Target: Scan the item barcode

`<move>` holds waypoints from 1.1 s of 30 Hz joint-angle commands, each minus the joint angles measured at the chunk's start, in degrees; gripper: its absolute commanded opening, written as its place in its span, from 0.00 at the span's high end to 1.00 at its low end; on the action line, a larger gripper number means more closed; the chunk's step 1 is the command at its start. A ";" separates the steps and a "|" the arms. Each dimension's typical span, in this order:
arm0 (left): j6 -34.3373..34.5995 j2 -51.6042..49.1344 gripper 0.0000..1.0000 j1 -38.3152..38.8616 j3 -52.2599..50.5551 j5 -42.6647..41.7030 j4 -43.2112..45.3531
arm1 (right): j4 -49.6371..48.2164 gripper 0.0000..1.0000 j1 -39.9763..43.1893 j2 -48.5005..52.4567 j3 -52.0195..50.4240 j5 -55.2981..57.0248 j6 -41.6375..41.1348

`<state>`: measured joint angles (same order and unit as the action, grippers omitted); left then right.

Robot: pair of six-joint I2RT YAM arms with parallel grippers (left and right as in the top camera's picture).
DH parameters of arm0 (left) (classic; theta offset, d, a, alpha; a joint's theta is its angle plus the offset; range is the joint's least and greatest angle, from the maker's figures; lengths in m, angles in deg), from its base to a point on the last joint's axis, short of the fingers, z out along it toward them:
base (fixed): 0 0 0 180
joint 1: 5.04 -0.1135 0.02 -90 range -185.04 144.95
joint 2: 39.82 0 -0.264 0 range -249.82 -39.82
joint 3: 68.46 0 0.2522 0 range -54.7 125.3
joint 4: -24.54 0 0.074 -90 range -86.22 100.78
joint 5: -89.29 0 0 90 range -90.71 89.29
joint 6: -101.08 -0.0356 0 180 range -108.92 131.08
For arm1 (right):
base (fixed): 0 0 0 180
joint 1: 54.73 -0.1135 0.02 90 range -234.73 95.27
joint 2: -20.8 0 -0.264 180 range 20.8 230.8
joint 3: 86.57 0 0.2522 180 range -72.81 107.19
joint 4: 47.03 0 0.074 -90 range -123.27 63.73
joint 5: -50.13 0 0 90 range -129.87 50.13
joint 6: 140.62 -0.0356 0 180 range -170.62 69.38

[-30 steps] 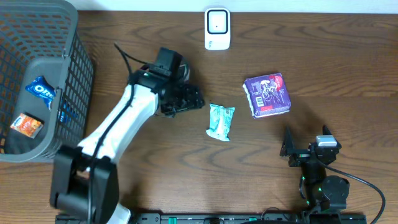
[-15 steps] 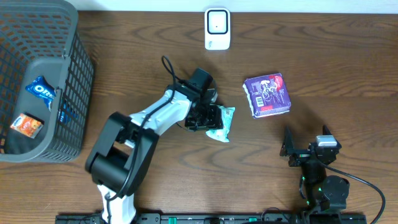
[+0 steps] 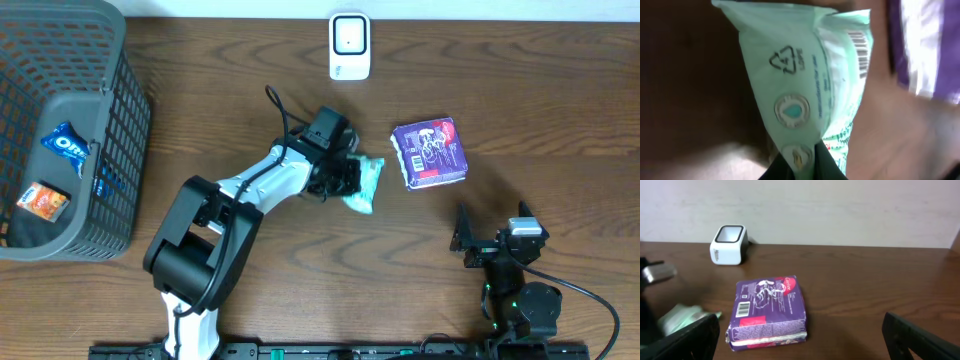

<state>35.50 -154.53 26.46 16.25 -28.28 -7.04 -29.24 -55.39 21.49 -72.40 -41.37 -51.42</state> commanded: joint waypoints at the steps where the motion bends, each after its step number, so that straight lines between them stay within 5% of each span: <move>1: 1.22 -2.64 0.93 -0.83 -0.46 10.08 5.70 | 0.26 0.01 -0.50 -0.31 -0.09 0.11 0.44; 11: 7.17 -2.64 0.90 -2.34 -0.35 14.51 16.48 | 0.26 0.01 -0.50 -0.31 -0.09 0.11 0.44; 15: 3.80 -2.62 0.60 -3.21 1.73 11.72 14.01 | 0.26 0.01 -0.50 -0.31 -0.09 0.09 0.44; 16: 2.49 -2.60 0.44 -3.91 3.06 9.49 12.00 | 0.26 0.01 -0.50 -0.31 -0.11 0.11 0.44; 19: 0.35 -1.73 0.34 -5.75 5.92 8.57 5.29 | 0.26 0.01 -0.50 -0.31 -0.09 0.09 0.44; 23: -3.96 0.76 0.36 -8.24 9.22 8.59 -4.57 | 0.26 0.01 -0.50 -0.31 -0.11 0.09 0.44; 26: -4.48 3.72 0.52 -9.49 9.55 8.52 -8.81 | 0.24 0.01 -0.50 -0.31 -0.11 0.11 0.44; 33: -4.42 2.60 0.59 -6.71 9.46 2.49 -8.90 | 0.26 0.01 -0.50 -0.31 -0.11 0.09 0.44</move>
<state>32.16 -151.23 17.41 24.84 -21.66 -17.12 -29.22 -55.39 21.49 -72.40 -41.37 -51.42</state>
